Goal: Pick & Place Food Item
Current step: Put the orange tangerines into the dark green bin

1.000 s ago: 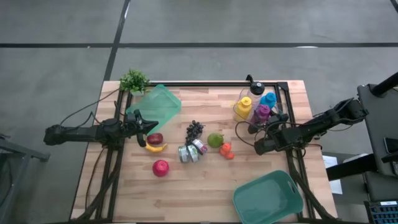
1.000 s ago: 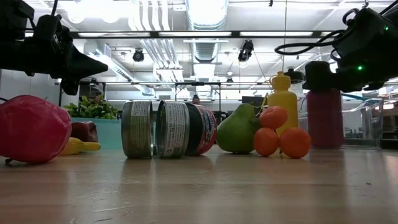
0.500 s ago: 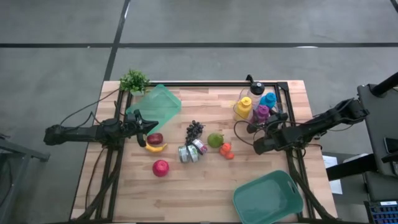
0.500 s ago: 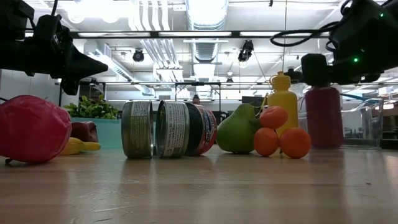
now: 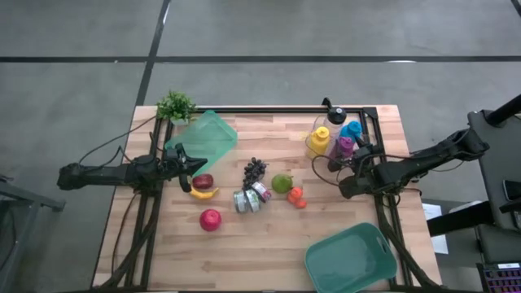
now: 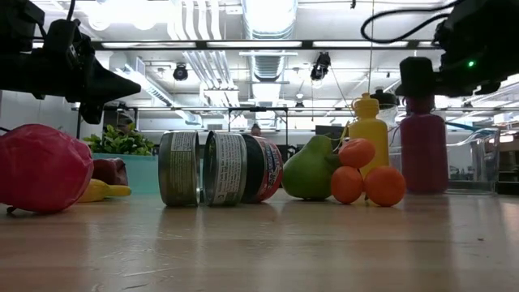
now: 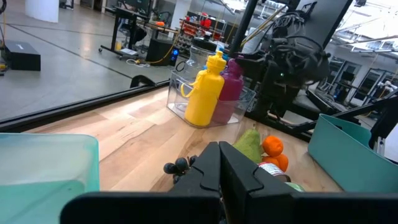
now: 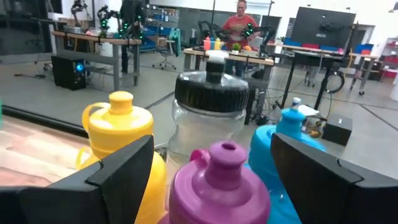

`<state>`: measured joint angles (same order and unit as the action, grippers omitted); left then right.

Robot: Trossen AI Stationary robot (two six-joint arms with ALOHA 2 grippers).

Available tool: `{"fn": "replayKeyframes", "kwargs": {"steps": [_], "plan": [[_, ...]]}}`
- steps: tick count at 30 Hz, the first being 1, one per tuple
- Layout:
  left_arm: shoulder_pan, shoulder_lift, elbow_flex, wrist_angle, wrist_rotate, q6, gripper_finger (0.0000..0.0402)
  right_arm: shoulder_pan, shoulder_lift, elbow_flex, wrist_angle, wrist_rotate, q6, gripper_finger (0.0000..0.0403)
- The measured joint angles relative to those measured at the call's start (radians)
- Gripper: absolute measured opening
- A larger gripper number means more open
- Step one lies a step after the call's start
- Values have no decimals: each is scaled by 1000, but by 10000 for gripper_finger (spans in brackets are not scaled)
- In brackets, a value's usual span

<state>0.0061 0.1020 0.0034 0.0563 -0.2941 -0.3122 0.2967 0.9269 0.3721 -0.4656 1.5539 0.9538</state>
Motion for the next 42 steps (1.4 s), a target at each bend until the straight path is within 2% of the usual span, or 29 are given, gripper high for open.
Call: {"fn": "replayKeyframes", "kwargs": {"steps": [5,9,12,17,21,25,30,34,42], "plan": [[0,0,0,0,0,0,1,39,-90,0,5,17,-93,321],[0,0,0,0,0,0,1,68,-155,27,6,17,-98,321],[0,0,0,0,0,0,1,73,-178,93,10,18,-134,321],[0,0,0,0,0,0,1,73,-168,263,11,-6,-353,321],[0,0,0,0,0,0,1,72,-157,401,7,-173,-472,321],[0,0,0,0,0,0,1,72,-157,501,9,-443,-495,321],[0,0,0,0,0,0,1,72,-120,575,5,-664,-497,321],[0,0,0,0,0,0,1,72,-69,627,-1,-788,-529,321],[0,0,0,0,0,0,1,73,91,761,-2,-931,-538,321]]}}
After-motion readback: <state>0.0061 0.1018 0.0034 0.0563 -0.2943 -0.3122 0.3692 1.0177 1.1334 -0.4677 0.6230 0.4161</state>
